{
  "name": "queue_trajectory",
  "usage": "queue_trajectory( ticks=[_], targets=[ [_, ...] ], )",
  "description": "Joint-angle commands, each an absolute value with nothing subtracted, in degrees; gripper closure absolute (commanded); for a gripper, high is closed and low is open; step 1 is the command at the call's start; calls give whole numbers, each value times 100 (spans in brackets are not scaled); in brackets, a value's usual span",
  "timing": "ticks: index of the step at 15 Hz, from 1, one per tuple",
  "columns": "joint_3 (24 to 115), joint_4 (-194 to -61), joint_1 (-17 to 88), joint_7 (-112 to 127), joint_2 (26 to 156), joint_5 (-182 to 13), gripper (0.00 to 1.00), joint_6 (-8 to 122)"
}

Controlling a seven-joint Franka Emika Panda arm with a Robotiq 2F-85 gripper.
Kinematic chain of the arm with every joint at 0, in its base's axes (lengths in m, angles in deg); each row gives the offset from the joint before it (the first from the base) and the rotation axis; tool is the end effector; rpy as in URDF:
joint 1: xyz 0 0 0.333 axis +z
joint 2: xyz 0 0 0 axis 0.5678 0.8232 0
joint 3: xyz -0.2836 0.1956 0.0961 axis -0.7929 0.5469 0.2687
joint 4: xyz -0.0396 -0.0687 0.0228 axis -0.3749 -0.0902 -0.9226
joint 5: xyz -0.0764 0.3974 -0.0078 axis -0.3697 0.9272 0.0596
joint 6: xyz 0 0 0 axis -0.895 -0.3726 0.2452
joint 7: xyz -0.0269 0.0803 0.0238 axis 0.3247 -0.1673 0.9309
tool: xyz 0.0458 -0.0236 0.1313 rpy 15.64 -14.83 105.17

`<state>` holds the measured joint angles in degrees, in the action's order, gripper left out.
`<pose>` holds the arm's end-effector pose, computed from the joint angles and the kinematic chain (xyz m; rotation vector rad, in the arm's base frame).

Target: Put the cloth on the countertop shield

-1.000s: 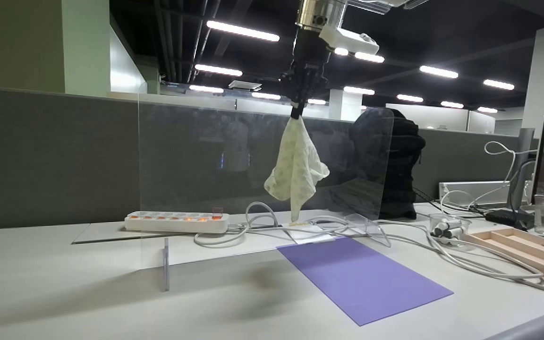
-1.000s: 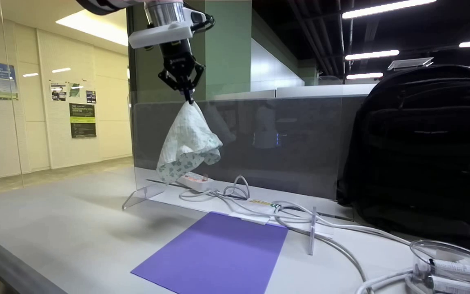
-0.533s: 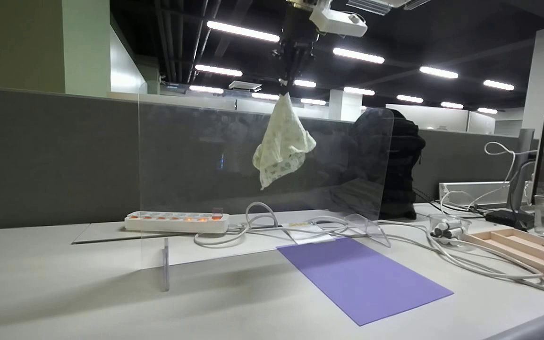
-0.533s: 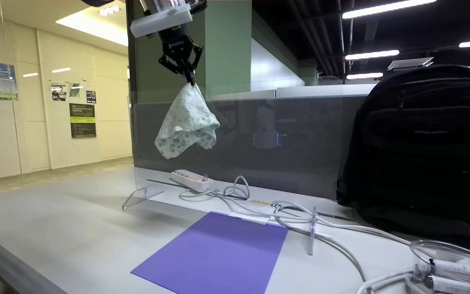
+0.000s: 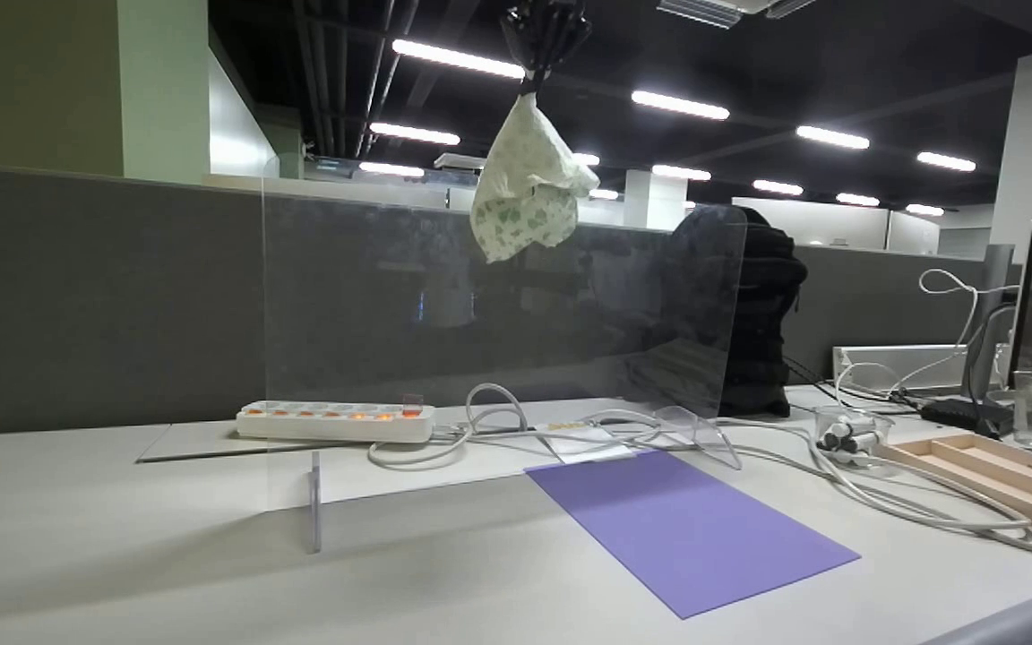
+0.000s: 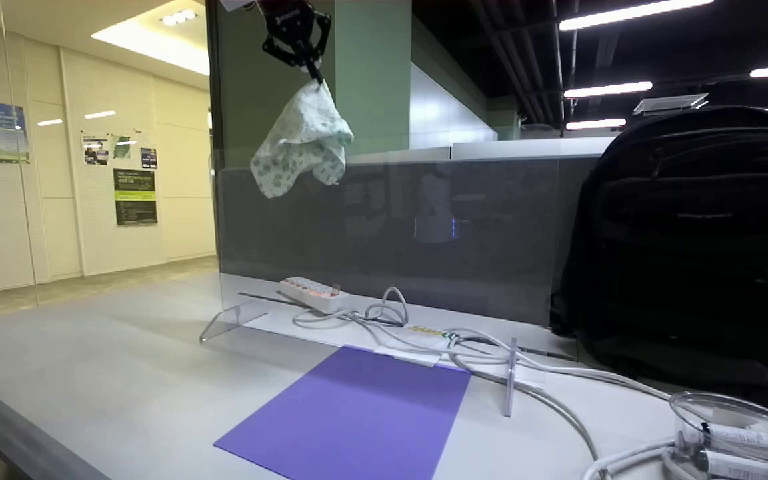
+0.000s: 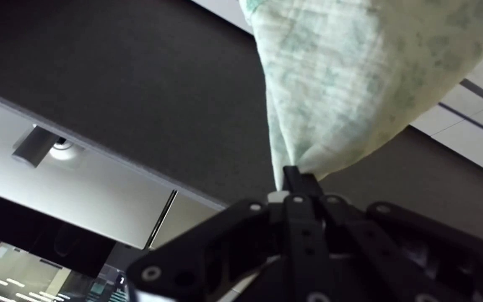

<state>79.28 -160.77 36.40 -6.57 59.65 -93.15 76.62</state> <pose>0.5432 0.0826 0.5930 2.6797 0.6274 1.0776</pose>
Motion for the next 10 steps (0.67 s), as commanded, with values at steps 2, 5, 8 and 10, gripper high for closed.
queue_trajectory(
  ticks=[2,5,8,10],
  targets=[
    [8050,-15341,3486,-213,5998,-9803,100,7456],
    [8054,-15103,3478,-144,6052,-9926,100,7469],
    [8010,-15164,3567,-250,6029,-9794,100,7419],
    [7983,-15246,3605,-285,6008,-9709,100,7380]
  ],
)
